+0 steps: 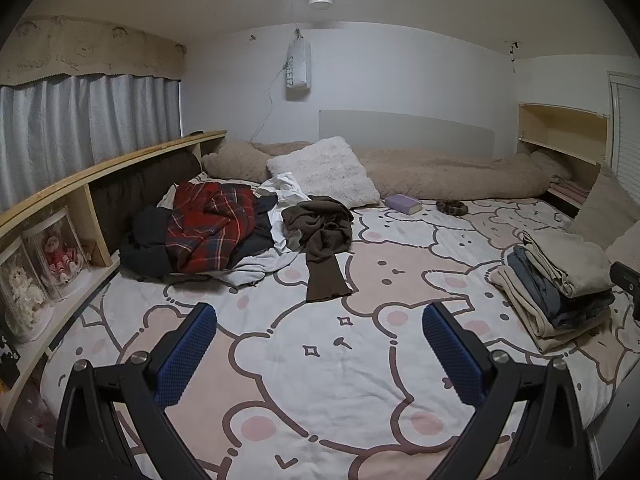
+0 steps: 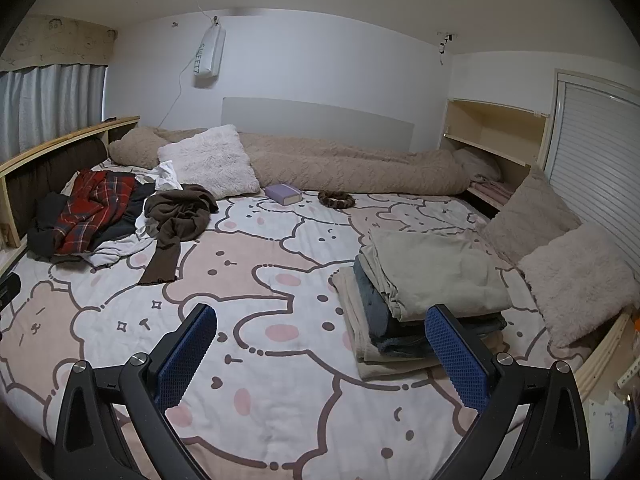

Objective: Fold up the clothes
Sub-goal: 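Move both grippers toward the brown knit sweater on the bed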

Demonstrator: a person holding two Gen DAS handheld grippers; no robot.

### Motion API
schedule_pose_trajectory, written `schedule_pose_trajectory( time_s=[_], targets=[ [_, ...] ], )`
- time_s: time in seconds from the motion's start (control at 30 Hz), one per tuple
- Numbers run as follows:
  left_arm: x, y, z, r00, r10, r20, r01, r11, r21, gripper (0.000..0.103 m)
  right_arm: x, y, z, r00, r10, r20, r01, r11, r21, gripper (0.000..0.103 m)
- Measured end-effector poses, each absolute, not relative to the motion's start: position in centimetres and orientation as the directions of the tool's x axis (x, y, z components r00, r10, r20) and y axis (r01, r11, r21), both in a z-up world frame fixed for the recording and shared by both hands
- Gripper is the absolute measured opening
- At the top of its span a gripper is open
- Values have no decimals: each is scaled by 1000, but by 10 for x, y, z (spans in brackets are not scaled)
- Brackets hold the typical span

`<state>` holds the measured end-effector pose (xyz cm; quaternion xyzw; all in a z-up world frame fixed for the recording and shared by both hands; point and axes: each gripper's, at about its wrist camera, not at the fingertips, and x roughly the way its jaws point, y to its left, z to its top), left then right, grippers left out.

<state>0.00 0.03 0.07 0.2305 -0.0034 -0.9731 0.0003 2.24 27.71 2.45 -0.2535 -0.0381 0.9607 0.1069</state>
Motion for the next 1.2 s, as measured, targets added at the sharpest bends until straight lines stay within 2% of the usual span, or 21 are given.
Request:
schedule_pose_trajectory(
  time_s=[0.27, 1.2],
  targets=[
    [5, 3, -6, -900, -13, -435, 0, -1000, 29, 103, 23, 275, 24, -848, 223, -481, -181, -975, -132, 103],
    [-5, 2, -11, -885, 36, -464, -28, -999, -24, 103, 14, 270, 13, -831, 220, -512, -164, -975, -152, 103]
  ],
)
